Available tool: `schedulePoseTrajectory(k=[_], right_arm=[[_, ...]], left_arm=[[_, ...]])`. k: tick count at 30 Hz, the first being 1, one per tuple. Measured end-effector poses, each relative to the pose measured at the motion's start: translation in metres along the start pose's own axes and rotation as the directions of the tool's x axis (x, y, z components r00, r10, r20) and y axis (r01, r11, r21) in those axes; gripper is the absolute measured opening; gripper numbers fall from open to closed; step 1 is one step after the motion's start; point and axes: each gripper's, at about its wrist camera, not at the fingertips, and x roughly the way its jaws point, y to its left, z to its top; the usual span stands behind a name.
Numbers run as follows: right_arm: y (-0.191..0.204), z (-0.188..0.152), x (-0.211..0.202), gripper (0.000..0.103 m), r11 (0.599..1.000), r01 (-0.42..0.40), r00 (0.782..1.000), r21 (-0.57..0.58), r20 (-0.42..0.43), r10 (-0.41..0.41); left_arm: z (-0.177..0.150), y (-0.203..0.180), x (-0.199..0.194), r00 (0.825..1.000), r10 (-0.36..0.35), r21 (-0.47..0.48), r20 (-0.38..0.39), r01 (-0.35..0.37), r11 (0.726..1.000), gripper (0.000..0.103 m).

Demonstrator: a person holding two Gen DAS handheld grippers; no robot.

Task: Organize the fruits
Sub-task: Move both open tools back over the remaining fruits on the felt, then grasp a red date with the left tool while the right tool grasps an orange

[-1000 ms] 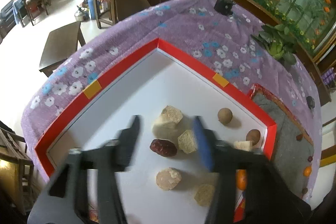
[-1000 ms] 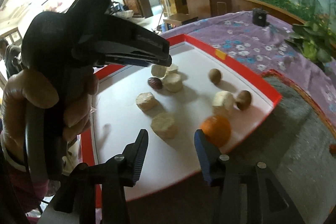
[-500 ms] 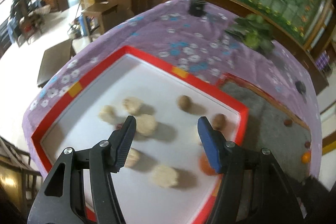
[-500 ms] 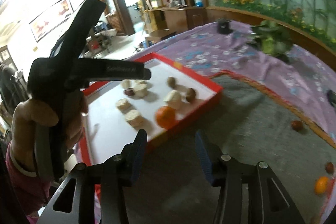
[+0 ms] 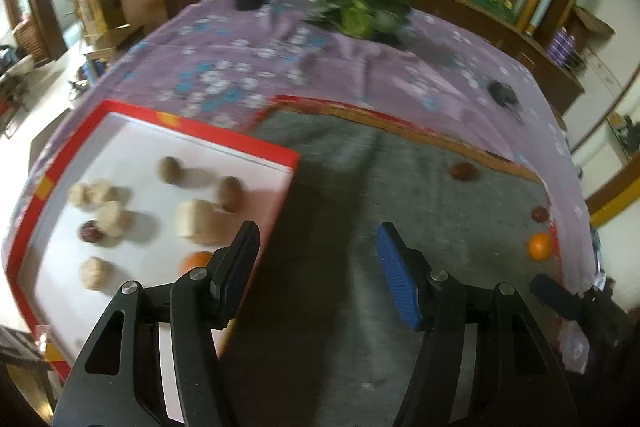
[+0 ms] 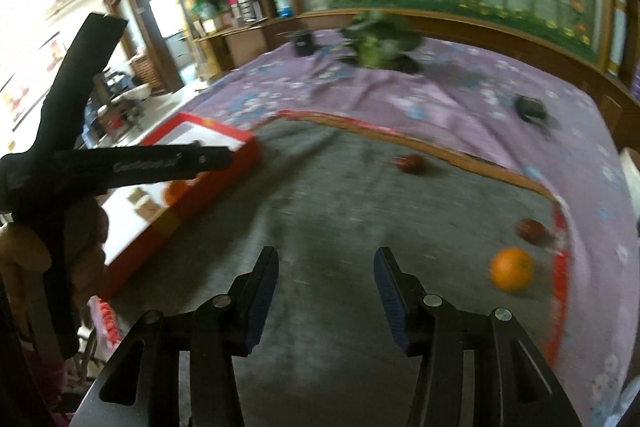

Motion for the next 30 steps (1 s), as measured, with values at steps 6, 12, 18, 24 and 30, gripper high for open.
schedulePoseTrajectory(k=[6,12,18,24,30], right_arm=[[-0.049,-0.018,-0.019,0.049,0.994,0.061,0.998,0.091,0.003,-0.062],[-0.079,-0.027,-0.032,0.049,0.986,0.085,0.996,0.147,0.018,-0.088],[-0.094,-0.030,-0.035,0.049,0.983,0.076,0.996,0.169,0.027,-0.081],[-0.108,-0.028,-0.030,0.049,0.980,0.071,0.997,0.188,0.026,-0.077],[-0.114,-0.028,-0.026,0.049,0.979,0.065,0.997,0.193,0.021,-0.070]], left_arm=[[0.002,-0.038,0.020,0.997,-0.056,0.047,-0.048,0.058,0.997,0.061],[0.016,-0.071,0.043,0.991,-0.099,0.068,-0.093,0.105,0.992,0.061],[0.034,-0.102,0.066,0.994,-0.071,0.181,-0.086,0.086,0.980,0.061],[0.036,-0.126,0.088,0.995,-0.049,0.327,-0.089,0.076,0.942,0.061],[0.036,-0.134,0.106,0.994,-0.053,0.366,-0.095,0.085,0.927,0.041]])
